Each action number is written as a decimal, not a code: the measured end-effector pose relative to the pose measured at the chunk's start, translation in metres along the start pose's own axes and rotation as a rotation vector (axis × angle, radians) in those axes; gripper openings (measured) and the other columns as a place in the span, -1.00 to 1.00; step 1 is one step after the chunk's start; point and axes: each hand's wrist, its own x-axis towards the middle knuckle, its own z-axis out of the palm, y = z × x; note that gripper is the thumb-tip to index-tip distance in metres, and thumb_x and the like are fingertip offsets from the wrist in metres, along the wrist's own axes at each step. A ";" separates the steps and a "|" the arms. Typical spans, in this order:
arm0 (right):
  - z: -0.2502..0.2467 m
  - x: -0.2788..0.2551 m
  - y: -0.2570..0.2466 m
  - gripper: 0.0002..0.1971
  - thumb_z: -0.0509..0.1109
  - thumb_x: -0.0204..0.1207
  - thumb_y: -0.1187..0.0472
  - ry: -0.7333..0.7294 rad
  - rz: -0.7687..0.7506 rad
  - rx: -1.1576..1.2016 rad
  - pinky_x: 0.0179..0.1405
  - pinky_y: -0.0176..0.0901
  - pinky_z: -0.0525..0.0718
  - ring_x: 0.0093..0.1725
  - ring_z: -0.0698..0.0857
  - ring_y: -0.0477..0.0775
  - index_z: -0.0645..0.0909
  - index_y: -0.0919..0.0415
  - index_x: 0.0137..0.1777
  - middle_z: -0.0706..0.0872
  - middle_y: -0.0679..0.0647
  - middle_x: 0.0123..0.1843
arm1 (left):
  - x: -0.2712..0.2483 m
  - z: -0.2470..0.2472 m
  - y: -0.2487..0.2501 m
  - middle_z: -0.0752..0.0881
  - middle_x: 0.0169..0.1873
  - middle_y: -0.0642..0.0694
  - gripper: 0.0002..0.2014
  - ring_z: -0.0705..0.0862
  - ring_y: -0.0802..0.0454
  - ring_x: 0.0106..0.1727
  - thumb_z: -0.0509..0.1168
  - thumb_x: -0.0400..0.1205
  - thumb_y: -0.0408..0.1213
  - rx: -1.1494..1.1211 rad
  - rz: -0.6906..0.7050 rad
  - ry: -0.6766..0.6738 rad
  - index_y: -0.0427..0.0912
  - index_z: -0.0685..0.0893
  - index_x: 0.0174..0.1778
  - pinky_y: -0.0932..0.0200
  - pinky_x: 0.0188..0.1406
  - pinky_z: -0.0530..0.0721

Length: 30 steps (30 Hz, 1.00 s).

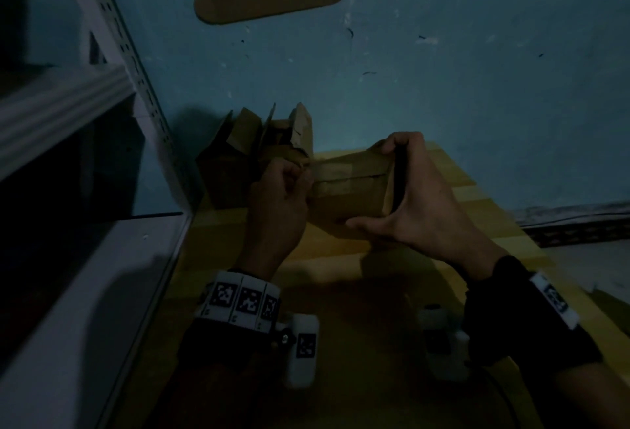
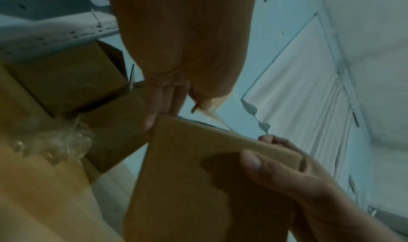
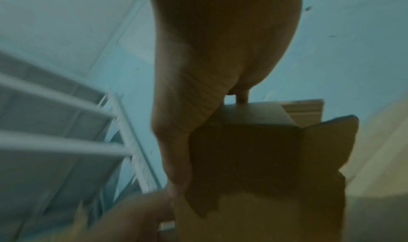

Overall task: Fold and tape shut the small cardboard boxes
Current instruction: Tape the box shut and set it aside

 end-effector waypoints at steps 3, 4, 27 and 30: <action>-0.012 -0.003 0.002 -0.02 0.85 0.00 -0.03 0.002 0.009 0.106 0.20 0.19 0.72 0.25 0.64 -0.01 0.26 -0.08 0.32 0.55 -0.02 0.27 | 0.002 -0.005 -0.001 0.62 -0.15 0.13 -0.95 0.64 0.45 -0.15 0.22 0.76 -0.19 -0.078 0.010 0.032 -0.06 0.55 0.05 0.49 -0.25 0.63; -0.018 -0.004 0.003 -0.02 0.87 0.04 0.08 0.004 0.022 0.130 0.20 0.16 0.73 0.27 0.63 -0.05 0.27 -0.02 0.33 0.55 -0.01 0.30 | 0.003 -0.007 -0.002 0.66 -0.07 0.07 -0.95 0.70 0.31 -0.06 0.21 0.77 -0.18 -0.134 -0.015 0.031 -0.04 0.55 0.07 0.33 -0.18 0.74; 0.000 -0.006 0.020 -0.02 0.45 0.20 -0.43 -0.061 -0.137 -0.852 0.67 0.64 -0.05 0.27 0.67 0.21 0.45 0.12 0.56 0.68 0.03 0.24 | -0.009 -0.008 0.020 0.72 -0.26 -0.17 -0.24 0.73 -0.06 -0.26 0.23 0.36 0.57 -0.186 0.086 -0.136 -0.17 0.61 -0.11 -0.28 -0.28 0.74; 0.004 -0.006 0.018 -0.03 0.63 0.16 -0.33 -0.071 -0.175 -0.878 0.66 0.65 -0.01 0.25 0.68 0.23 0.47 0.15 0.53 0.69 0.06 0.23 | -0.010 -0.006 0.022 0.67 -0.33 -0.06 -0.22 0.64 -0.01 -0.32 0.39 0.10 0.57 0.127 0.113 -0.085 -0.11 0.56 -0.18 -0.12 -0.35 0.70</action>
